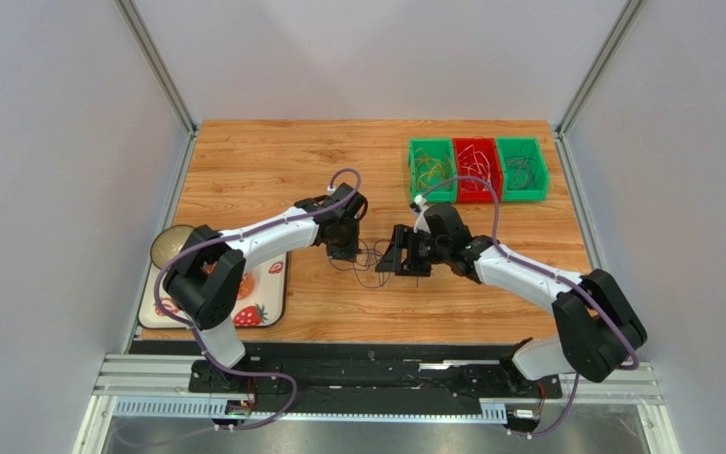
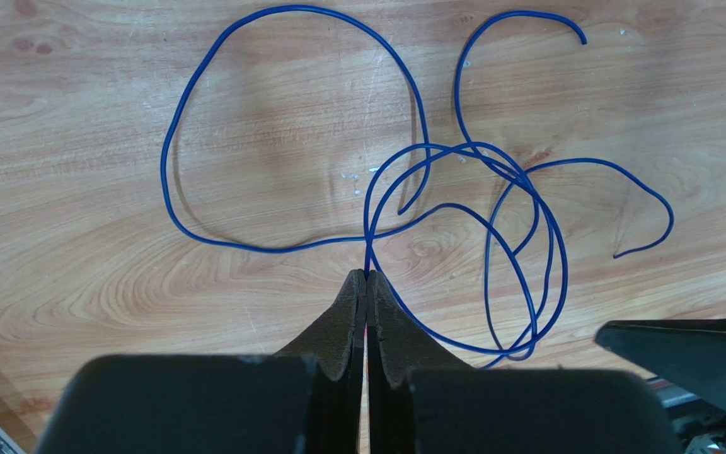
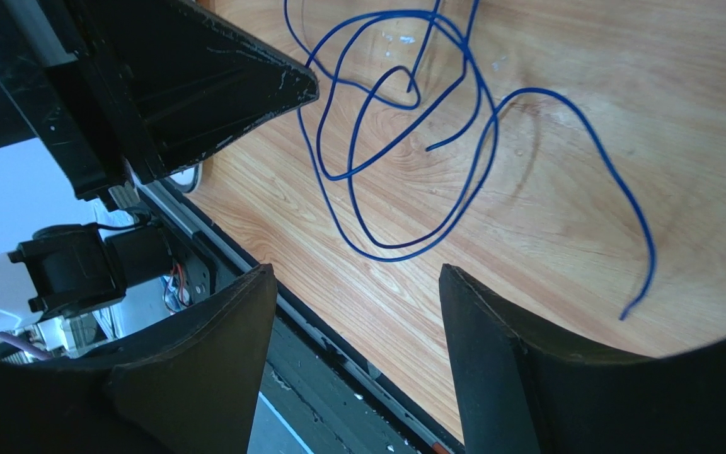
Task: Untangle the cables
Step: Pick up the cable at the center of the board.
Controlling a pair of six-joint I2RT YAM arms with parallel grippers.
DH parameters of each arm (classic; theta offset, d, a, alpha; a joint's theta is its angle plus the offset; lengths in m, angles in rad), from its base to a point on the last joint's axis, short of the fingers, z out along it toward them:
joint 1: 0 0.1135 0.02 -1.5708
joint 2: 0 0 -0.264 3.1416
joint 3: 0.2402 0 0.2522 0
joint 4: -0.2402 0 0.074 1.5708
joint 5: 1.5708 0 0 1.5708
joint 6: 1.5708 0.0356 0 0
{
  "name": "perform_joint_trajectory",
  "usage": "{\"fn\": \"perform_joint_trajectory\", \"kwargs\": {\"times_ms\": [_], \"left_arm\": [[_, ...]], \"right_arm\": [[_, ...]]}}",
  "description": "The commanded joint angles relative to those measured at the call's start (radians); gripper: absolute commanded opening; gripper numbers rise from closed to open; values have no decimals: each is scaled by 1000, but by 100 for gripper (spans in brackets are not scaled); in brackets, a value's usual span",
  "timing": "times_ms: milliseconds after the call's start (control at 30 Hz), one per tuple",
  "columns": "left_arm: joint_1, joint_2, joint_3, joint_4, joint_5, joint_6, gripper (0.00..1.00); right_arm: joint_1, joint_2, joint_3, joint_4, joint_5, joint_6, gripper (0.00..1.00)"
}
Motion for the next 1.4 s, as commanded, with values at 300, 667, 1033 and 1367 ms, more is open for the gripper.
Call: {"fn": "perform_joint_trajectory", "kwargs": {"times_ms": [300,667,1033,1367], "left_arm": [[-5,22,3,35,7,-11,0],[-5,20,-2,46,7,-8,0],[-5,-124,-13,14,16,12,54],[-2,-498,29,-278,-111,74,72]], "right_arm": [[52,131,116,26,156,72,73],[96,263,246,-60,259,98,44],[102,130,288,-203,346,49,0],[23,-66,496,-411,454,-50,0]]}}
